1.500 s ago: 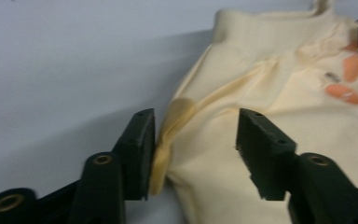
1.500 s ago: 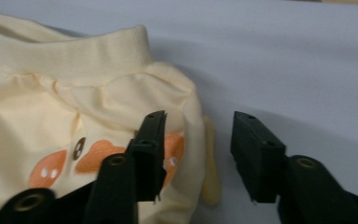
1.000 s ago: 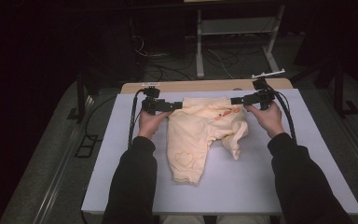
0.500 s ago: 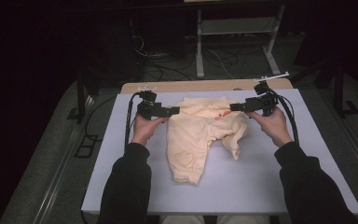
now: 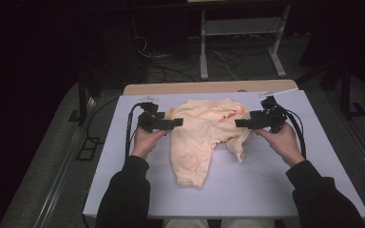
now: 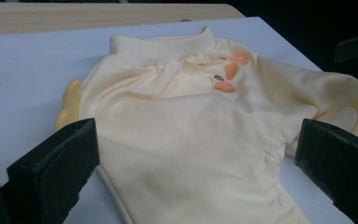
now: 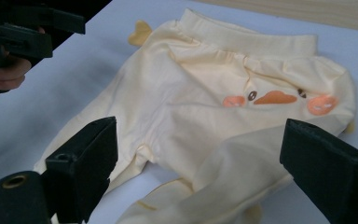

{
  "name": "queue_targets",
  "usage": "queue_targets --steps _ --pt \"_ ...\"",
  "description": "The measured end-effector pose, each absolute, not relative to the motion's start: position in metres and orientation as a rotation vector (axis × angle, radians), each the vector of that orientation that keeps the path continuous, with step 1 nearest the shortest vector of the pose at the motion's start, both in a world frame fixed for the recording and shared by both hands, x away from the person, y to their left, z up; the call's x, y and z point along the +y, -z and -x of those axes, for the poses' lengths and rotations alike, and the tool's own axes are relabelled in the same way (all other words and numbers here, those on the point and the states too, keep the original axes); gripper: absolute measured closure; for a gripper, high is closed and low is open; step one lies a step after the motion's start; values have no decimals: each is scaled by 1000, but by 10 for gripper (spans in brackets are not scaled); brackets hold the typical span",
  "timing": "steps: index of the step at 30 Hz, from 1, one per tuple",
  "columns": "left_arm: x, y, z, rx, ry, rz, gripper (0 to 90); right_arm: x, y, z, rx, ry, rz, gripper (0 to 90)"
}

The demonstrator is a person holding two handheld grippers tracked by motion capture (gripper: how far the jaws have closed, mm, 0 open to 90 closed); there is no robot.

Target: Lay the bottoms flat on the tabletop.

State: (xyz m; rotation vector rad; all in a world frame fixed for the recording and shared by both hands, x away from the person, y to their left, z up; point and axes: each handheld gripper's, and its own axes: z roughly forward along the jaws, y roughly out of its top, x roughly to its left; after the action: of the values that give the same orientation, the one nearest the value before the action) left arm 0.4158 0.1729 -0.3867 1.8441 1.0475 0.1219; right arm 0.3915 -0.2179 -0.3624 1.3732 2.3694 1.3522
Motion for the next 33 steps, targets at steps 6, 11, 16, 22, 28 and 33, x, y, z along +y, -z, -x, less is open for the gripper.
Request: queue_targets --steps 6,11,16,22,28,33 --pt "180 396 -402 1046 -136 -1859 0 -219 366 -376 2362 -1322 -1357 121" --pt "188 405 -390 1062 -123 -1842 0 -223 373 -365 2355 -1337 -1375 129" --pt "191 412 -379 1062 -109 -1849 0 -227 381 -351 2348 -1358 -1391 129" --pt "193 418 -366 1066 -82 -1845 0 -226 385 -339 2359 -1325 -1379 129" --pt "193 425 -353 1082 -57 -1848 0 -226 389 -330 2370 -1321 -1382 129" --pt "188 431 -344 1081 -24 -1892 0 -225 390 -326 2376 -1328 -1380 131"
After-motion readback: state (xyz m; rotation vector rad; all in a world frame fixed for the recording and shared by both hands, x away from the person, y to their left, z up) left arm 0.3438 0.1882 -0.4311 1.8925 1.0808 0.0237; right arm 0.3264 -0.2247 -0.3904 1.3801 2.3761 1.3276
